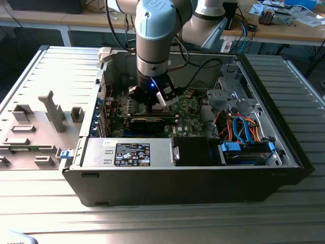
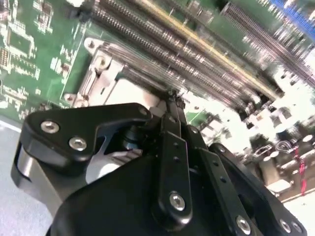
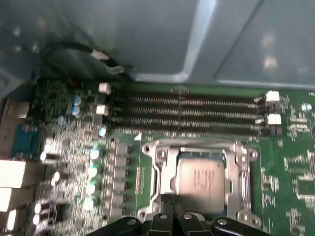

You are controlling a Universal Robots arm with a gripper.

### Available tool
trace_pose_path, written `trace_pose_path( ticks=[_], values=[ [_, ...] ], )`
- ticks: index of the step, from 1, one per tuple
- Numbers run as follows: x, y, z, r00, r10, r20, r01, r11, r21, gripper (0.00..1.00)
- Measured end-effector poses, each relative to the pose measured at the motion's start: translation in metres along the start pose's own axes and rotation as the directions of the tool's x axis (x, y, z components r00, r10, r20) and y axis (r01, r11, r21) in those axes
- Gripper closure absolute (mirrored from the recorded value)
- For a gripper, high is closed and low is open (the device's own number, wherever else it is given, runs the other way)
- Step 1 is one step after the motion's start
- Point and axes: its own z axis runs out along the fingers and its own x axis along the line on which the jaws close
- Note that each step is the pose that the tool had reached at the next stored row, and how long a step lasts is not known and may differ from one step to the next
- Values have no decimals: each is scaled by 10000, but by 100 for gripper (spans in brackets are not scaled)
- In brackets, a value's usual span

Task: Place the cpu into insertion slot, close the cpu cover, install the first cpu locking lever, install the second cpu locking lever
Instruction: 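Install the second cpu locking lever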

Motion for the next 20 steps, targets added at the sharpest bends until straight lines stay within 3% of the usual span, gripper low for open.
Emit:
trace_pose_path(
  ticks=[1, 2, 3, 4, 6, 8, 11, 15, 18, 20],
  values=[
    [-2, 28, 4, 10000, 3, -7, -3, 9999, 134, 89],
    [-4, 53, 0, 10000, 7, -14, -6, 9993, 365, 89],
    [-5, 58, -32, 10000, 6, -15, -5, 9988, 490, 89],
    [-4, 71, -111, 10000, 7, -29, -5, 9983, 583, 89],
    [-4, 81, -175, 10000, 8, -31, -7, 9981, 619, 89],
    [-15, 84, -189, 10000, 14, -43, -12, 9980, 626, 89],
    [-102, 78, -190, 9998, 66, -188, -54, 9980, 624, 89],
    [-161, 81, -189, 9996, 153, -232, -138, 9979, 633, 89],
    [-192, 96, -188, 9995, 205, -243, -187, 9972, 719, 89],
    [-204, 124, -192, 9995, 213, -248, -192, 9963, 835, 89]
  ],
)
